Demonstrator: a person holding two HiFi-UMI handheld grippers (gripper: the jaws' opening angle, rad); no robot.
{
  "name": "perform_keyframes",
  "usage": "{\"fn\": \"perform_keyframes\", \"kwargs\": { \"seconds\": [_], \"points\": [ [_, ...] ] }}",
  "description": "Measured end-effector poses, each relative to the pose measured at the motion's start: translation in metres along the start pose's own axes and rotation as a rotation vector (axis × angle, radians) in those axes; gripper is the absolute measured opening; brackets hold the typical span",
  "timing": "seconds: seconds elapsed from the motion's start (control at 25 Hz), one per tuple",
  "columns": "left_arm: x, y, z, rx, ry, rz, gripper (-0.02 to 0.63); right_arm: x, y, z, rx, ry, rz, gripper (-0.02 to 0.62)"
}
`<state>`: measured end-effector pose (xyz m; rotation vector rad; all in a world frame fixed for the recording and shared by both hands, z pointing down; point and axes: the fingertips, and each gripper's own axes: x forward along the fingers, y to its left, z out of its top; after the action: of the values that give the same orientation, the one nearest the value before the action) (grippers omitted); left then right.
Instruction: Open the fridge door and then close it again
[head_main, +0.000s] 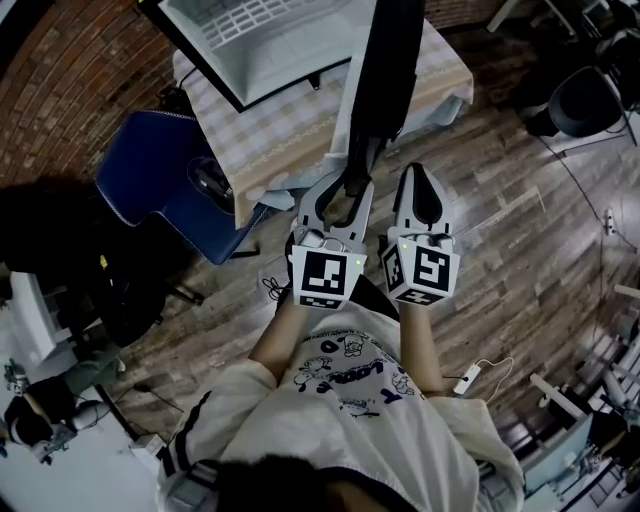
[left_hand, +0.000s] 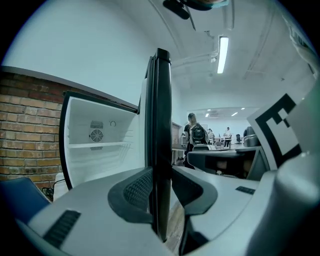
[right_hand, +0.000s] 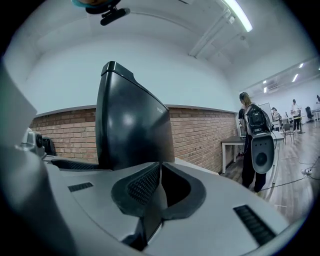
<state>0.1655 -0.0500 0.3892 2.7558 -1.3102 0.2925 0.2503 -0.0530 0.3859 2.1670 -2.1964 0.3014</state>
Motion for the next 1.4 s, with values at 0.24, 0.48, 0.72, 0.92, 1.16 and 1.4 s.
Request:
{"fn": "perform_keyframes", "kwargs": {
  "seconds": [0.24,0.48,0.72,0.92,1.16,1.4],
  "points": [
    [0.007,-0.02,0.003,0.01,0.003,-0.035,0.124,-0.008,-0.016,-0.001,0.022,-0.001,-0.032,0.034],
    [0.012,-0.043,0.004,0.037,0.0,-0.083,0.115,-0.02,-0.032,-0.002,0.024,-0.006,-0.07,0.034],
    [0.022,-0.066,0.005,0.065,-0.006,-0.117,0.106,-0.031,-0.051,-0.001,0.028,-0.015,-0.103,0.034],
    [0.031,-0.085,0.008,0.074,-0.01,-0.158,0.092,-0.039,-0.068,-0.002,0.044,-0.017,-0.138,0.034],
    [0.046,-0.112,0.009,0.086,-0.008,-0.211,0.086,-0.045,-0.093,0.002,0.06,-0.018,-0.185,0.034],
    [0.063,-0.135,0.013,0.101,-0.013,-0.263,0.086,-0.05,-0.12,0.006,0.07,-0.016,-0.244,0.034]
  ]
}}
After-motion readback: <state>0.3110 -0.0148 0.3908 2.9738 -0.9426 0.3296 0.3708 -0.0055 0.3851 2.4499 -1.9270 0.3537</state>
